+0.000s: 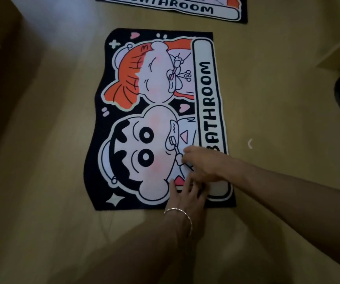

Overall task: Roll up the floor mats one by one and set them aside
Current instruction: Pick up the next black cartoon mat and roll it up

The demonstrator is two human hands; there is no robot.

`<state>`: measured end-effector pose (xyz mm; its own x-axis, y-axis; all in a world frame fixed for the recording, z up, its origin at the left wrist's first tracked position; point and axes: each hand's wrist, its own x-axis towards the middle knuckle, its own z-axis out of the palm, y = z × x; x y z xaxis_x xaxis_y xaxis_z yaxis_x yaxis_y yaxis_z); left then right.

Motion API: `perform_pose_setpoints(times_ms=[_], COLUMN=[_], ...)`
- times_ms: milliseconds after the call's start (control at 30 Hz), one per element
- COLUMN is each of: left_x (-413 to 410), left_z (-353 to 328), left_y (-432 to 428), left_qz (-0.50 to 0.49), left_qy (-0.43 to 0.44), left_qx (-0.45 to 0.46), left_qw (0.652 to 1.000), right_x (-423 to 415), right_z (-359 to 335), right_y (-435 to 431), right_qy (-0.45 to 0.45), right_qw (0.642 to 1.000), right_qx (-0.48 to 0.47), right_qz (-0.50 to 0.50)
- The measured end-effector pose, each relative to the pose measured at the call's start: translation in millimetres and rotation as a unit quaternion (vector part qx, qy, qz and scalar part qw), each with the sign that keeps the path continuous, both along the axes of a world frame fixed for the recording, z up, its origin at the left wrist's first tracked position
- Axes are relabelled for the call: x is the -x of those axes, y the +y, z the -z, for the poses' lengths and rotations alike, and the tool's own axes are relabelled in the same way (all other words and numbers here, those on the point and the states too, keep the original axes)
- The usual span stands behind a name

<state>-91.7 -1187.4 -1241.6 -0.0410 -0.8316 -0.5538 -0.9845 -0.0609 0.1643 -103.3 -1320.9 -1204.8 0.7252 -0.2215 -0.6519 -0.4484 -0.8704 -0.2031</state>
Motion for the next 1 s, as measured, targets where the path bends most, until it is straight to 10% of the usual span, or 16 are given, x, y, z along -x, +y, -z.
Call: perform_pose_setpoints(times_ms=[333,733,1000], left_x=[-110.5,-111.2,-106.0], left_z=[-23.1,-35.5,-25.4], left_y=[68.2,68.9,67.6], left_qz=[0.056,-0.173,-0.086], left_qy=[-0.048,-0.009,-0.044], left_qx=[-0.027,0.042,0.089], left_qw=[0.997,0.984,0.991], right_x=[0.0,-13.1,5.5], right_z=[-1.3,5.5,12.3], right_y=[59.8,69.4,72.1], right_qy=[0.086,0.024,-0.086], right_qw=[0.987,0.995,0.989], right_qx=[0.0,-0.098,-0.088], right_qz=[-0.139,0.018,0.079])
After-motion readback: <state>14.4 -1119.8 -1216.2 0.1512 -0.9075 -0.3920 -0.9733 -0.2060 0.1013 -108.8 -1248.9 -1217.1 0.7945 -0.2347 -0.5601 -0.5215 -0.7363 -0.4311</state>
